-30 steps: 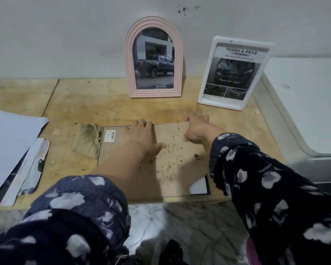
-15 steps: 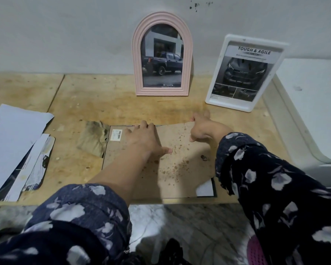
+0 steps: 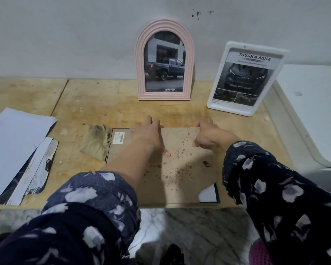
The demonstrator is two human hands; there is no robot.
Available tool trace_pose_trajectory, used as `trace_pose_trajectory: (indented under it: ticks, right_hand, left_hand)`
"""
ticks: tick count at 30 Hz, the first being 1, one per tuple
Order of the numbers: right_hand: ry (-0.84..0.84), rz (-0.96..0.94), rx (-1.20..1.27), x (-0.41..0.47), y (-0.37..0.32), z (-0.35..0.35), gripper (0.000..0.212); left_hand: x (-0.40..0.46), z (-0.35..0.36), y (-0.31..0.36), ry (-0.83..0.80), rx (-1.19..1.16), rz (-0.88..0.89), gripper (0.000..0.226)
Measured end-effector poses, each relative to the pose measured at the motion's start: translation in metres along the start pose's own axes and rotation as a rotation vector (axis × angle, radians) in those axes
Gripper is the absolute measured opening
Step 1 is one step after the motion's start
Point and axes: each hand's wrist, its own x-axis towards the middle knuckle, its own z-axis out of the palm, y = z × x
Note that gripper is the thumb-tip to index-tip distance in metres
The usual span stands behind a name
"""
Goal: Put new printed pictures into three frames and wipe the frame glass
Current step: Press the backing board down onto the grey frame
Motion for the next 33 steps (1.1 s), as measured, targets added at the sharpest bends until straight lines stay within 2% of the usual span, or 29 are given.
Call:
trace_pose_trajectory:
  ticks: [3,6,10,14,18,20,23,28,30,33]
  right_hand:
    - [0.018,-0.023,-0.163,-0.007,-0.004,0.006,0.068]
    - [0.048,-0.136,-0.167,-0.011,-0.022,0.013,0.076]
    - [0.097,-0.255,-0.161,-0.014,-0.043,0.024,0.059]
    - [0.081,-0.231,-0.166,-0.009,-0.052,0.023,0.055]
    - [0.004,-0.132,-0.193,0.002,-0.053,0.017,0.059]
    - [-0.006,-0.105,-0.205,0.006,-0.053,0.018,0.064]
    - [-0.009,-0.089,-0.215,0.012,-0.052,0.022,0.066]
    - [-0.039,-0.070,-0.206,0.017,-0.053,0.025,0.044]
    - [-0.043,-0.083,-0.217,0.018,-0.054,0.024,0.034]
    - [-0.064,-0.084,-0.193,0.020,-0.054,0.021,0.032]
  left_hand:
    - [0.002,0.000,0.000,0.052,-0.048,0.004,0.090]
    - [0.005,0.003,-0.001,0.064,-0.054,0.003,0.089]
    - [0.004,0.003,-0.001,0.087,-0.037,0.008,0.089]
    - [0.002,0.004,-0.003,0.118,-0.073,0.039,0.085]
    - [-0.006,0.012,-0.020,0.221,-0.156,0.094,0.067]
    - [-0.011,0.013,-0.036,0.234,-0.043,0.027,0.072]
    - [-0.019,0.013,-0.055,0.149,0.143,-0.013,0.088]
    - [-0.016,0.009,-0.062,-0.036,0.175,0.013,0.125]
    - [-0.012,0.009,-0.065,-0.067,0.171,0.009,0.132]
    - [-0.008,0.010,-0.068,-0.078,0.190,0.019,0.138]
